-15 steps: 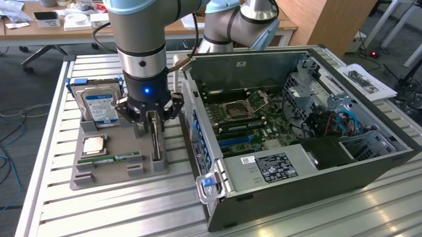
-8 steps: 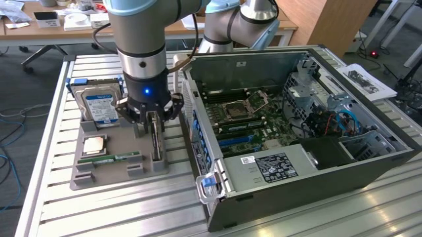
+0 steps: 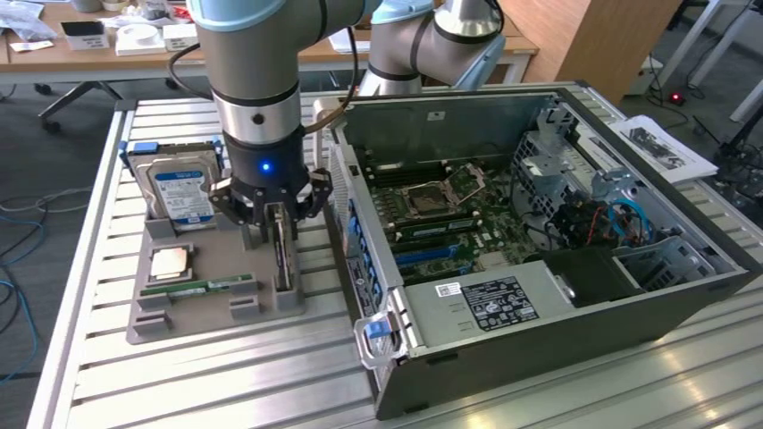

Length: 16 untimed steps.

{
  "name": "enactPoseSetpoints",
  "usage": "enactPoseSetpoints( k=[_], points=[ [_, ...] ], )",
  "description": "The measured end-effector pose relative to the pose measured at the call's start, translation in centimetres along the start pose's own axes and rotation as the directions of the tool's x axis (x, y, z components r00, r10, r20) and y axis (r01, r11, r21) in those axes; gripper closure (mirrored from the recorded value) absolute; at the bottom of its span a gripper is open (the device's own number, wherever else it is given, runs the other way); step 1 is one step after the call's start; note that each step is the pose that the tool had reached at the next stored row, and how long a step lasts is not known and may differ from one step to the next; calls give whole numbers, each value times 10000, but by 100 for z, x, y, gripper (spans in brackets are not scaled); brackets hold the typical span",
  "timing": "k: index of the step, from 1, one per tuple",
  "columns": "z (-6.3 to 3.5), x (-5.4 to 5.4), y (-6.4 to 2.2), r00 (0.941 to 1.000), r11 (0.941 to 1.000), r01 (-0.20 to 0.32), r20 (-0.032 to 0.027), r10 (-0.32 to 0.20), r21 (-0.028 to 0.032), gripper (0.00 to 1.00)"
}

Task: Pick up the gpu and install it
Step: 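Pick up the gpu and move the gpu toward the slot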

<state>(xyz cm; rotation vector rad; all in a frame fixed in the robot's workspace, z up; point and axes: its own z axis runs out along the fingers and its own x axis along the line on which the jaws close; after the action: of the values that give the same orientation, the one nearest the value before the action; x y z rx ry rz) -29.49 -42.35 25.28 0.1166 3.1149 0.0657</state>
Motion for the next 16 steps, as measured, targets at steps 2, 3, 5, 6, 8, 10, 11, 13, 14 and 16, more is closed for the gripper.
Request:
enactPoseSetpoints(
  k=[2,3,5,6,8,10,11,13,14,16],
  points=[
    [1,0,0,10000,10000,0,-1,0,0,57],
    [4,0,0,10000,10000,0,1,0,-2,57],
    [11,0,0,10000,10000,0,1,0,-2,57],
    [13,1,-1,10000,10000,0,-1,0,1,57],
    [13,1,-1,10000,10000,0,-1,0,1,57],
    [13,0,-1,10000,10000,0,-1,0,0,57],
    [14,1,0,10000,10000,0,0,0,0,57],
    [19,0,0,10000,10000,0,1,0,-2,57],
    [22,1,-1,10000,10000,0,1,0,-2,57],
    [29,1,-1,10000,10000,0,0,0,0,57]
  ],
)
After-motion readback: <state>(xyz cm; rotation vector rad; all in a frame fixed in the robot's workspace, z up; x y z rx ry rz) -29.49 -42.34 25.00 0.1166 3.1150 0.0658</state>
